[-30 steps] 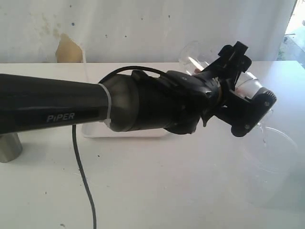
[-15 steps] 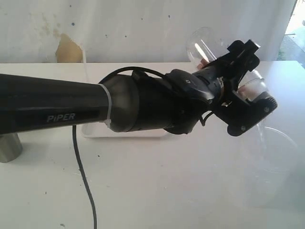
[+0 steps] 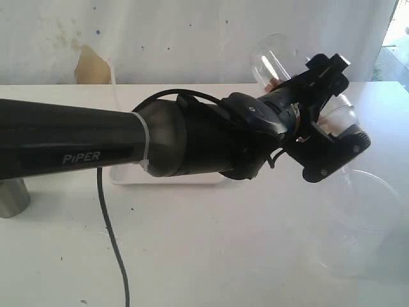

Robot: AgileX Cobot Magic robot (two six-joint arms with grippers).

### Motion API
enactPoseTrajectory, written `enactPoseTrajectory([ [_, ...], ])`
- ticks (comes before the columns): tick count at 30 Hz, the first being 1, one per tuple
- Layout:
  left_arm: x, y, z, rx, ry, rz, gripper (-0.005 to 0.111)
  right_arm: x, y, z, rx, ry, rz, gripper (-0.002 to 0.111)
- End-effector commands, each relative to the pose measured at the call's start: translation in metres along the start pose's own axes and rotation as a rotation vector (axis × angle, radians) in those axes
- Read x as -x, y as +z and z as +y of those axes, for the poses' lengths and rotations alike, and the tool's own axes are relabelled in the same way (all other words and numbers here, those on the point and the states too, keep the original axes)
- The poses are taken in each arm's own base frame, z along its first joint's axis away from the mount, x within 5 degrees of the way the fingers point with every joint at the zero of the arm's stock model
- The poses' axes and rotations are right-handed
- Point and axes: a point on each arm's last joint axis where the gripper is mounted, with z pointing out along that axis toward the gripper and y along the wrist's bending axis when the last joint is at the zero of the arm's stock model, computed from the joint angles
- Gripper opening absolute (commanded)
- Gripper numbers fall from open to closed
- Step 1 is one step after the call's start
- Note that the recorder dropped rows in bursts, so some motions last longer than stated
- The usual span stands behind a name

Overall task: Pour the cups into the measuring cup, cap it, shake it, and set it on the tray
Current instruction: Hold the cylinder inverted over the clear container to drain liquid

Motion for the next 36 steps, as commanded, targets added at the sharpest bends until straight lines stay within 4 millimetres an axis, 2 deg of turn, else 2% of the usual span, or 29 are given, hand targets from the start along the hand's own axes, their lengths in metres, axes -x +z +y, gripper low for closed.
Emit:
enactPoseTrajectory([
  [1,-0.0065,-0.005,0.0111,0.034,0.03,0.025,0.0,-0.0002,-0.0002,0.0001,0.002,-0.005,-0.005,0.0],
  [36,-0.0028,-0.0072,0.0134,0.038,0.184,0.023,0.0,-0.0002,-0.0002,0.0001,0.002,-0.005,-0.005,0.0],
])
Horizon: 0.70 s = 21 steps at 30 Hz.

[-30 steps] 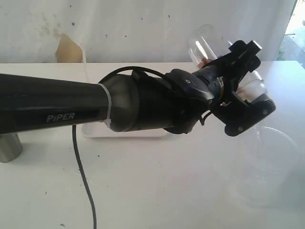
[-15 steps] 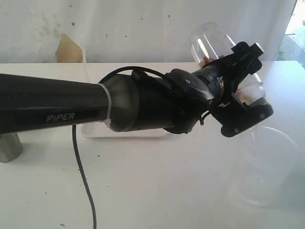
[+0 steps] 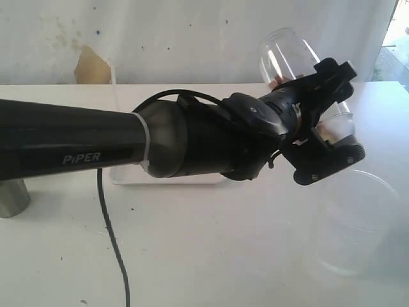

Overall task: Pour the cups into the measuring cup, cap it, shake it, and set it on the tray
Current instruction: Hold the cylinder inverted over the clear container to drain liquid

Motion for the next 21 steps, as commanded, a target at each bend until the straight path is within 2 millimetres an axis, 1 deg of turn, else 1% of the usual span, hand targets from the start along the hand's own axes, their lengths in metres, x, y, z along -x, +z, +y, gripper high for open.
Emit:
enactPoseTrajectory([
  [1,-0.0054,-0.0069,0.0123,0.034,0.022,0.024,0.0,-0.0002,-0.0002,0.0001,0.002,-0.005,-0.005,0.0],
  [21,-0.0062,-0.0074,0.0128,0.034,0.036,0.028,0.0,-0.0002,-0.0002,0.0001,0.002,-0.005,-0.005,0.0],
])
